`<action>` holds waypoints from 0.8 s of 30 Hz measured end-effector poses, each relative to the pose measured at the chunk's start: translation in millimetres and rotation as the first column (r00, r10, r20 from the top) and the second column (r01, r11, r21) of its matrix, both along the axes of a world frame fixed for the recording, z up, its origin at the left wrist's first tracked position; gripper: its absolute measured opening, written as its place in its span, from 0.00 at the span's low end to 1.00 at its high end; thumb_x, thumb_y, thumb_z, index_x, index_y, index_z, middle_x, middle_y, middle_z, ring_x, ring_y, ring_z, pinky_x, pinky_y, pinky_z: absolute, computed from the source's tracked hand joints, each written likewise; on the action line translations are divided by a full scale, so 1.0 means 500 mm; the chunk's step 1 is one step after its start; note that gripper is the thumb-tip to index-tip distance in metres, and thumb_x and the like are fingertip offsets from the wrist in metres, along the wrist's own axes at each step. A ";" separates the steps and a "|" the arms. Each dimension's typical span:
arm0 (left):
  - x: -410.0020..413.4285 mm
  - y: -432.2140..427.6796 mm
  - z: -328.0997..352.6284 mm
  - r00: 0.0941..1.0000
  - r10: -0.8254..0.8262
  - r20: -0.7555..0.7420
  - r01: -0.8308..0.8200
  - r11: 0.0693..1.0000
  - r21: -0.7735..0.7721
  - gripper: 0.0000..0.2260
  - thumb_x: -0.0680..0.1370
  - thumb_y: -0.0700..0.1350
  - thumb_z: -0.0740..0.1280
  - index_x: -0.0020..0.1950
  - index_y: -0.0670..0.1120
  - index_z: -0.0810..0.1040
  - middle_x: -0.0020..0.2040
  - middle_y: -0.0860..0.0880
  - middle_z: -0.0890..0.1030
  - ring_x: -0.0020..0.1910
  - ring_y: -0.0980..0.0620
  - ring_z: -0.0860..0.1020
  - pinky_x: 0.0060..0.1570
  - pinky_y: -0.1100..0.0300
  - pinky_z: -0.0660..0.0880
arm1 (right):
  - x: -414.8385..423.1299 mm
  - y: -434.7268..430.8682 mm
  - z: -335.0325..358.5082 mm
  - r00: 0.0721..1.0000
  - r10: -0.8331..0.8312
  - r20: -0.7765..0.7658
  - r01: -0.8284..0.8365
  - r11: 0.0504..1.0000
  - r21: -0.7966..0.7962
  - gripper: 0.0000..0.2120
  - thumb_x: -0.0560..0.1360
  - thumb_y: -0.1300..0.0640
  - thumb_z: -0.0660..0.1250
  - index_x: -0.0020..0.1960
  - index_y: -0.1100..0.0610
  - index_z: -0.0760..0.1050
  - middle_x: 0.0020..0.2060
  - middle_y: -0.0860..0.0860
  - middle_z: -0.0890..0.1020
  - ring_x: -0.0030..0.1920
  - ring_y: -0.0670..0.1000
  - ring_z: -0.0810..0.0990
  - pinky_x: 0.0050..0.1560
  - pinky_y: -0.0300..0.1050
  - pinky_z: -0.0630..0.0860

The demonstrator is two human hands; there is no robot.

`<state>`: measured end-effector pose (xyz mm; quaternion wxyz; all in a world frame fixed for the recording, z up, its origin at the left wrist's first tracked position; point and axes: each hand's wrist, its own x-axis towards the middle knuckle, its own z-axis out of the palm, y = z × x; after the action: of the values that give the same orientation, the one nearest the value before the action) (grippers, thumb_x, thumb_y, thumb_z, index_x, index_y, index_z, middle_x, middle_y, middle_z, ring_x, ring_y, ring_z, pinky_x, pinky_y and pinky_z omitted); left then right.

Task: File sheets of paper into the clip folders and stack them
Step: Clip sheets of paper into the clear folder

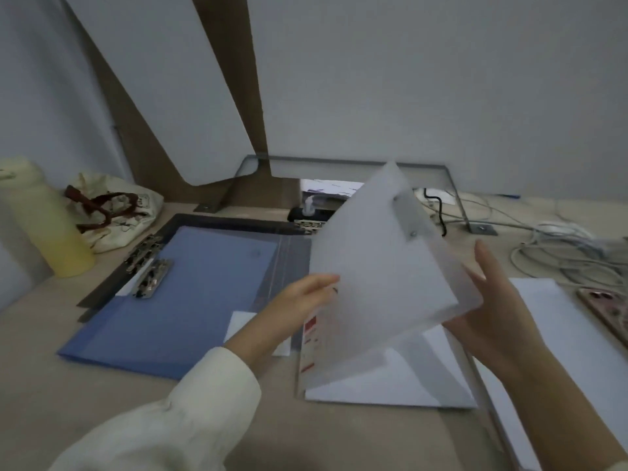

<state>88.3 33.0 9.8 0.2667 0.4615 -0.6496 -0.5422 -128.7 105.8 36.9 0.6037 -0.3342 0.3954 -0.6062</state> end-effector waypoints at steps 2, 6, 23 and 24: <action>-0.013 0.014 -0.041 0.997 0.068 0.048 -0.072 0.993 0.096 0.22 0.78 0.45 0.63 0.72 0.49 0.64 0.67 0.52 0.68 0.56 0.59 0.72 0.44 0.77 0.70 | -0.030 0.023 -0.010 1.000 -0.003 -0.022 0.004 0.999 0.045 0.25 0.76 0.41 0.53 0.55 0.57 0.79 0.46 0.56 0.84 0.43 0.53 0.84 0.38 0.41 0.80; -0.018 0.031 -0.102 0.965 0.247 -0.088 -0.213 0.934 0.287 0.15 0.77 0.41 0.64 0.62 0.46 0.69 0.58 0.47 0.78 0.53 0.49 0.78 0.56 0.52 0.75 | -0.082 0.036 -0.075 0.943 -0.106 -0.316 0.191 0.948 0.254 0.13 0.77 0.57 0.59 0.58 0.57 0.77 0.44 0.54 0.83 0.42 0.54 0.82 0.45 0.48 0.76; 0.086 0.082 -0.060 0.693 0.400 -0.599 -0.118 0.883 0.454 0.22 0.65 0.40 0.71 0.60 0.42 0.78 0.53 0.43 0.83 0.48 0.46 0.83 0.41 0.55 0.82 | -0.006 0.026 -0.093 0.970 -0.012 -0.241 0.053 0.985 0.163 0.19 0.75 0.63 0.61 0.64 0.50 0.71 0.55 0.50 0.83 0.53 0.54 0.83 0.44 0.44 0.82; 0.105 0.085 -0.058 0.632 0.411 -0.658 -0.101 0.885 0.455 0.24 0.61 0.41 0.75 0.57 0.41 0.80 0.53 0.42 0.83 0.48 0.45 0.83 0.40 0.54 0.82 | 0.009 0.020 -0.089 0.978 -0.005 -0.207 0.033 0.991 0.132 0.19 0.75 0.63 0.61 0.65 0.50 0.71 0.55 0.51 0.83 0.54 0.53 0.82 0.46 0.45 0.82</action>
<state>140.6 75.3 -19.4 0.4880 0.3336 -0.2948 -0.7507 -124.3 116.0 -7.6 0.5749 -0.3500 0.4989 -0.5459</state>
